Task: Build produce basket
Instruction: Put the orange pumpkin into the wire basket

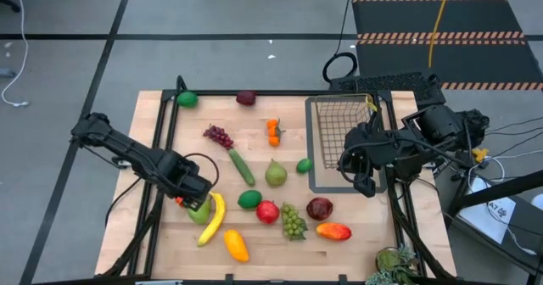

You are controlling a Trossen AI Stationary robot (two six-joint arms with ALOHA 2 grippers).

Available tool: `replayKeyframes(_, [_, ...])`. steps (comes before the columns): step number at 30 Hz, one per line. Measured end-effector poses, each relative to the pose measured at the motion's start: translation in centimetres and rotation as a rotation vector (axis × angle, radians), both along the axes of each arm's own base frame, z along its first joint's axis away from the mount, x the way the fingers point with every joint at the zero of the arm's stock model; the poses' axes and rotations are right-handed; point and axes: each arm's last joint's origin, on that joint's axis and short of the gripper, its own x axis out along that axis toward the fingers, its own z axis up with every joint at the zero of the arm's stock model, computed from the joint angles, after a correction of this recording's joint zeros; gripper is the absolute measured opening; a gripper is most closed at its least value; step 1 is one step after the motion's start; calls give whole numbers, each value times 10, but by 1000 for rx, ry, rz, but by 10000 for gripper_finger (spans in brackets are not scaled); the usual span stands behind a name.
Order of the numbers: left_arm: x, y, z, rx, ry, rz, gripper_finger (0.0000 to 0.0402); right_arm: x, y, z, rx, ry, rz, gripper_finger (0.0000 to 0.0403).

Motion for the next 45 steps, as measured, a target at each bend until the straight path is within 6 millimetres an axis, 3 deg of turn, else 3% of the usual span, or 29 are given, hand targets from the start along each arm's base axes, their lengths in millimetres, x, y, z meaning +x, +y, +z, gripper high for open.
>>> replayKeyframes(15, [-8,3,-63,-36,32,-100,381,0,0,0,15,1,-16,63])
replayKeyframes(28, [-17,10,-83,-33,43,-262,386,1,1,0,63,-5,-72,63])
replayKeyframes(45, [-11,22,-84,-7,-11,-379,387,20,8,-6,89,-4,-104,64])
